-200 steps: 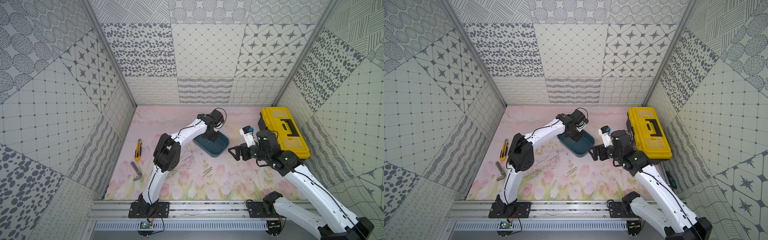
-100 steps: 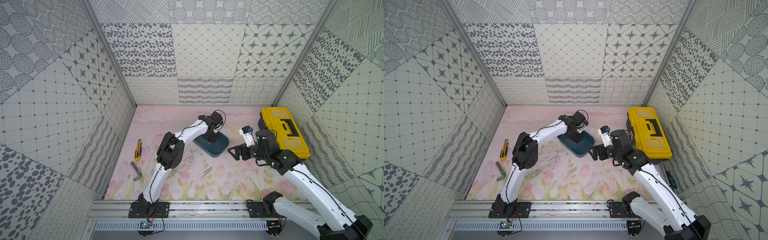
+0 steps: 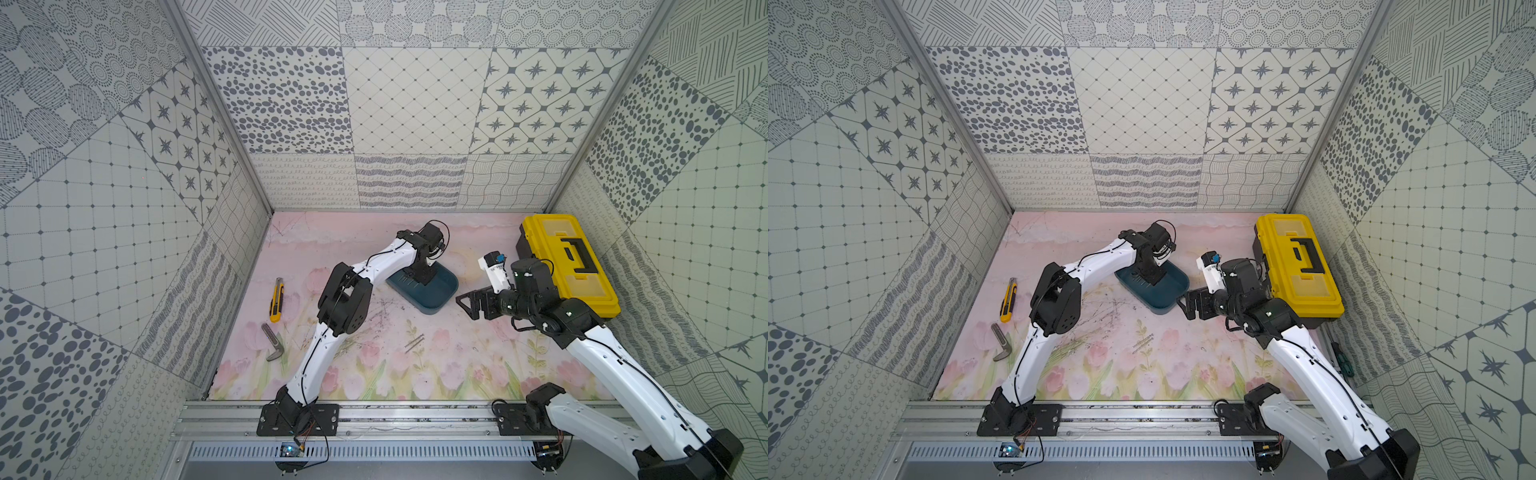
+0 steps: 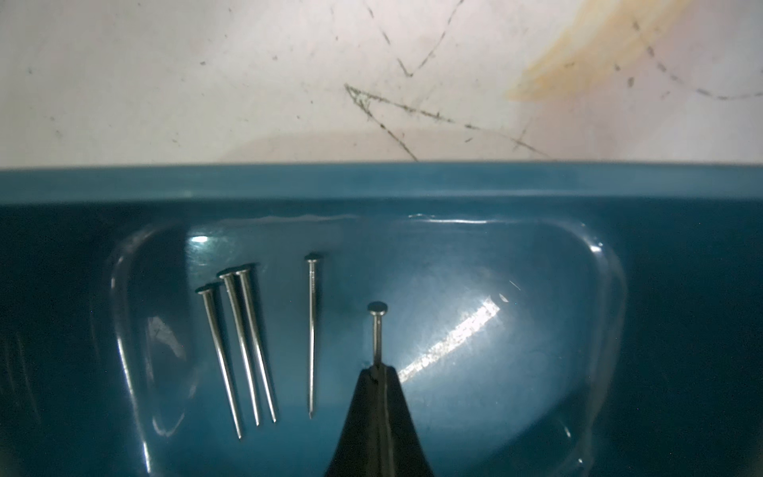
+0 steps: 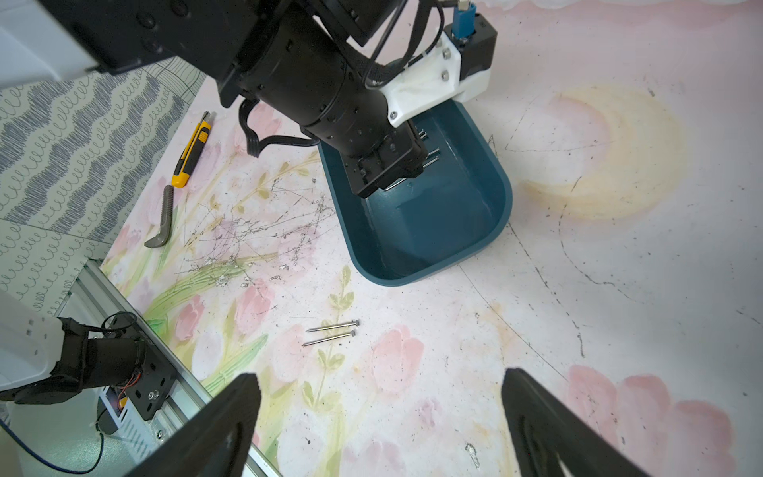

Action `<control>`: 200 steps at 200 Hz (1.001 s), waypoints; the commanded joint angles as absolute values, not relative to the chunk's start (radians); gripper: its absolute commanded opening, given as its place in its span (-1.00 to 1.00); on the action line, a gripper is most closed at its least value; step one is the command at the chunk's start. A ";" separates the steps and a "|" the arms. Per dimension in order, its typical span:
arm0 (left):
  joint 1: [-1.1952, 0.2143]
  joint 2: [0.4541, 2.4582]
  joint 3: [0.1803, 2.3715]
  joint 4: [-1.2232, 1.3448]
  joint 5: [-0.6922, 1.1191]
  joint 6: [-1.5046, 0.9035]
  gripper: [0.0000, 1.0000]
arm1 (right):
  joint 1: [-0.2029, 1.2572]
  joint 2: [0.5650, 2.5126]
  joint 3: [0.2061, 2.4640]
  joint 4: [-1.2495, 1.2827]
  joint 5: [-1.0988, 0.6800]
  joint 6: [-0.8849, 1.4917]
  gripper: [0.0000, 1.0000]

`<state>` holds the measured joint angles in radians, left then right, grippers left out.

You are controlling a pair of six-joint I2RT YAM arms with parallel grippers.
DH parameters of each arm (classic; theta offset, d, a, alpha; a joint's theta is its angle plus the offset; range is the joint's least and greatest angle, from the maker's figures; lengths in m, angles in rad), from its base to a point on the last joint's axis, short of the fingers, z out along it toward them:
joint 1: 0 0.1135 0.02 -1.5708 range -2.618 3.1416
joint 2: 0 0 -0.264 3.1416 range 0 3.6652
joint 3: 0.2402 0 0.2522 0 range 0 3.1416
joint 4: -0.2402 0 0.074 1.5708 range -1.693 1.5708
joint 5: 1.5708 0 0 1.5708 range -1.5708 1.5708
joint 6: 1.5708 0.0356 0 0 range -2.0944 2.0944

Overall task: Put the nails on the desktop into the storage box
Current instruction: Place the nail in the storage box.

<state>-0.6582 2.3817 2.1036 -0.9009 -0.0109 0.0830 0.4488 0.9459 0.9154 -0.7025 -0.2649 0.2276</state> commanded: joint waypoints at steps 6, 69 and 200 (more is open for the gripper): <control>-0.654 2.406 2.136 -0.930 -0.018 0.122 -1.00 | 0.443 0.956 0.907 -0.671 -0.281 0.215 0.94; -0.653 2.430 2.156 -0.951 -0.045 0.132 -1.00 | 0.431 0.956 0.907 -0.670 -0.287 0.208 0.94; -0.652 2.460 2.171 -0.958 -0.071 0.135 -1.00 | 0.419 0.960 0.902 -0.664 -0.303 0.209 0.94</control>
<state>-0.6567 2.4535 2.1559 -0.9192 -0.0593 0.1143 0.4240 0.9565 0.9154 -0.6991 -0.2890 0.2237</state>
